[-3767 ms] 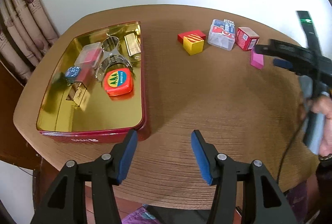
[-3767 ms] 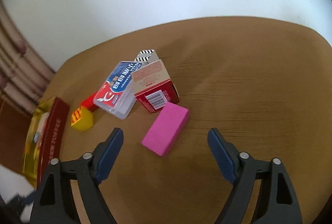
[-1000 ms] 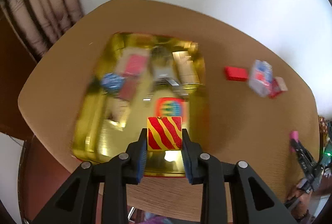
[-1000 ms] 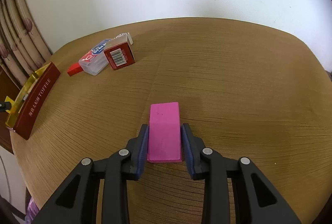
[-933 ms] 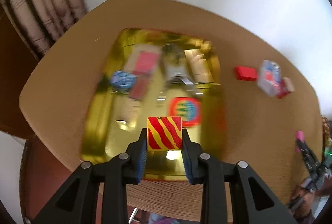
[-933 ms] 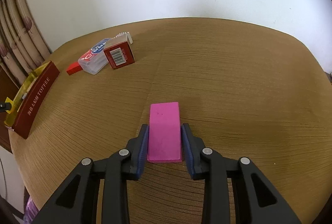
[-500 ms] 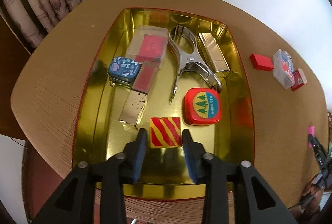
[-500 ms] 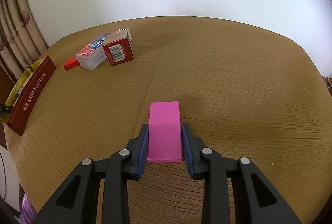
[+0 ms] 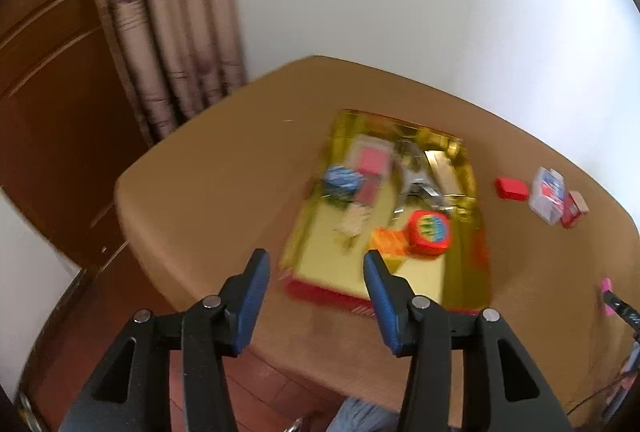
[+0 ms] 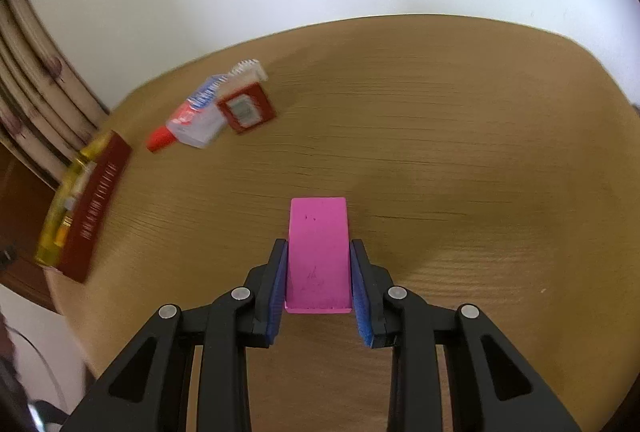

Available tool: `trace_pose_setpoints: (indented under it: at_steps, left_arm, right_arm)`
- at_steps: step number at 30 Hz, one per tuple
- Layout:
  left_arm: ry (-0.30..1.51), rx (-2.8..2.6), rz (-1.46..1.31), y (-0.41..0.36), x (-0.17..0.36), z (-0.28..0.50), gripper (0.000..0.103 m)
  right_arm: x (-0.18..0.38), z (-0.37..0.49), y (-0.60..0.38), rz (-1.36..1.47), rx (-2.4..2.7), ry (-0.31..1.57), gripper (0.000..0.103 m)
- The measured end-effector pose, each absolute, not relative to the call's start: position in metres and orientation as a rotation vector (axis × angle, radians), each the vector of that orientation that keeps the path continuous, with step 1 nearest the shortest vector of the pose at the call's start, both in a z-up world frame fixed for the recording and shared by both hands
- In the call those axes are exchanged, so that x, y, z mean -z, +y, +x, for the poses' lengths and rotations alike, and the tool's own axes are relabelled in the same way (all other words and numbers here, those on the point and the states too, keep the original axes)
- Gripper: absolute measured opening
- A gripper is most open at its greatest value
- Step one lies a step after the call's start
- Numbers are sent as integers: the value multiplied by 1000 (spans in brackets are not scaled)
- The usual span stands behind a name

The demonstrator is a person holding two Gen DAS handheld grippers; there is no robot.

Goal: Organize rigid objects
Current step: 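Lower the striped block into the tin tray and open the left gripper, then lower the pink block into the tin tray and open the right gripper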

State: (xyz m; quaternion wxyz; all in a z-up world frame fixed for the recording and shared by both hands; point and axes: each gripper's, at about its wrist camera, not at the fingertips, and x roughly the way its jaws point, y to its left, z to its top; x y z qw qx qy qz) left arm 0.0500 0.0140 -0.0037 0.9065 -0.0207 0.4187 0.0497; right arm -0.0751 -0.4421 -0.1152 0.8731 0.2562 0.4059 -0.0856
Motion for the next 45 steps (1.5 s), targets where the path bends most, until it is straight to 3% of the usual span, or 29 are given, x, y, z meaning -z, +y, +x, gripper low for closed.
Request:
trace_pose_setpoints:
  at_steps: [5,11,21,36,43,45]
  left_arm:
    - [844,-171,-6,37,12,23,50]
    - [828,-192,-35,53,19,17,50]
    - [858,-213,-165,88,29,18,50]
    - [905,-152,-177,90,36,24,50]
    - [917,-149,-155,87,38,26,50]
    - [905,-148,-135,83,36,24,50]
  right_arm:
    - [63,-44,-387,522,0,805,27]
    - [14,51,-274,527,-334,840,27]
    - [45,169,-136,382,-408,1011,27]
    - [68,207,-113,369,-330,1063,30]
    - [49,185,-141,436,-371,961,31]
    - [41,166,-162,442,-360,896,35]
